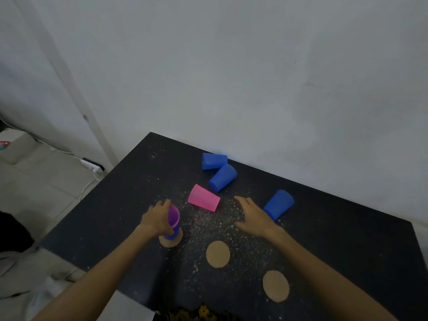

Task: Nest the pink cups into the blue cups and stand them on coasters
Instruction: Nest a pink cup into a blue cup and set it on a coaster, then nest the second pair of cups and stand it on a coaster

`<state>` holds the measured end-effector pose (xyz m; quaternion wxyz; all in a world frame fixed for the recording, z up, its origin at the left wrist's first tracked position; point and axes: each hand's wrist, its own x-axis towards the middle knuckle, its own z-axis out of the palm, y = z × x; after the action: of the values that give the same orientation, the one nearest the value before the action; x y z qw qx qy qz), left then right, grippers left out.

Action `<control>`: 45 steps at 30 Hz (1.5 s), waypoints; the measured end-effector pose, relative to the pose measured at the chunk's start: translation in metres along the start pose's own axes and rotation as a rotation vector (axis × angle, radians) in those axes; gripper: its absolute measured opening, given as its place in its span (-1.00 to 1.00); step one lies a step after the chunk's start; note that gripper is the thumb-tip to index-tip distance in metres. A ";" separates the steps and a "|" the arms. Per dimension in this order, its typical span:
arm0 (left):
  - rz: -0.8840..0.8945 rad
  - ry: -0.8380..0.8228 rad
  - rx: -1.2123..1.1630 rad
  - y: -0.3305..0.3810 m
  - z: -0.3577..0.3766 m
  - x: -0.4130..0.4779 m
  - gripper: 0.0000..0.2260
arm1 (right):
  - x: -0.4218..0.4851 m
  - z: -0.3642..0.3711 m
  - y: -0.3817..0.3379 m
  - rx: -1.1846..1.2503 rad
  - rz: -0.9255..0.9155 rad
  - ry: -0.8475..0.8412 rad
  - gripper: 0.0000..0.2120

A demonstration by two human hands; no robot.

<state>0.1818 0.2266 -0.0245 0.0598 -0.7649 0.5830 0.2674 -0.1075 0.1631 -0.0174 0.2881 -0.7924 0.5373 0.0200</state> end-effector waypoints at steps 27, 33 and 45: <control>0.296 -0.041 -0.030 0.156 -0.005 0.058 -0.18 | -0.005 -0.020 0.129 0.811 0.883 0.367 -0.01; 0.262 -0.024 -0.056 0.166 -0.004 0.085 -0.25 | 0.022 -0.005 0.146 0.950 1.019 0.378 0.11; 0.183 0.077 -0.106 0.189 -0.011 0.177 -0.21 | 0.043 -0.001 0.157 0.775 0.650 0.460 0.05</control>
<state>0.0422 0.0113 -0.0581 -0.0280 -0.7201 0.6374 0.2727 -0.2253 0.0858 -0.0995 0.4126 -0.4058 0.7714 -0.2647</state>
